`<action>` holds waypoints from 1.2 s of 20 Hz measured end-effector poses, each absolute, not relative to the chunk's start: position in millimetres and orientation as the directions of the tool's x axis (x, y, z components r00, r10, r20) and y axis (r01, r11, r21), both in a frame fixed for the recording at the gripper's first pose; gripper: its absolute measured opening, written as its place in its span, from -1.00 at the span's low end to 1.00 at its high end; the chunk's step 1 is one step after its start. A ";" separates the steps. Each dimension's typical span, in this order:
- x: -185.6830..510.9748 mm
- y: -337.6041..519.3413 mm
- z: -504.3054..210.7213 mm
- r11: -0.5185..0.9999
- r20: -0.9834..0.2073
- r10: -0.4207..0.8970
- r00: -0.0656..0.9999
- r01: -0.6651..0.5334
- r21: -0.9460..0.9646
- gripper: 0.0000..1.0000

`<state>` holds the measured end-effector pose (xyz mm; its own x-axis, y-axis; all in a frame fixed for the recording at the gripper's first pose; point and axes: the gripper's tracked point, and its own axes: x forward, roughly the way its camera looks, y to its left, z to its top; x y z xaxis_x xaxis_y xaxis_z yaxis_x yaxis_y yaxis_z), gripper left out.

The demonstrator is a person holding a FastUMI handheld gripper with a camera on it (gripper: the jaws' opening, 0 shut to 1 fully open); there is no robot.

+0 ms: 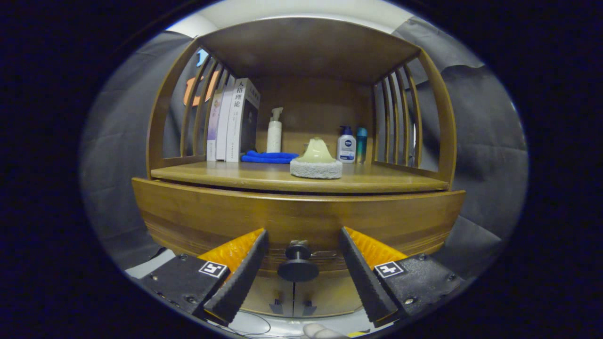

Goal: Pull open the drawer, take out the items inside it, and place them on the countertop above the cabinet.

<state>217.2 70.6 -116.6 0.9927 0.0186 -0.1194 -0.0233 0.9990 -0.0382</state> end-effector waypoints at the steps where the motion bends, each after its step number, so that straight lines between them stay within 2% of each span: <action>1: 216.8 70.2 -116.3 0.999 -0.120 0.018 0.993 -0.023 -0.041 0.98; 5: 216.3 71.1 -117.7 0.999 -0.144 0.020 0.989 -0.025 -0.030 0.98; 8: 211.9 71.6 -121.1 1.000 -0.208 0.015 0.978 -0.016 -0.006 0.97; 13: 210.4 69.9 -122.8 0.999 -0.230 0.035 0.973 -0.033 0.013 0.96; 24: 218.1 72.7 -115.5 0.999 -0.107 0.046 0.993 -0.046 0.001 0.98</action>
<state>218.1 72.7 -115.5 0.9932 0.0461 -0.1069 -0.0463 0.9989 0.0006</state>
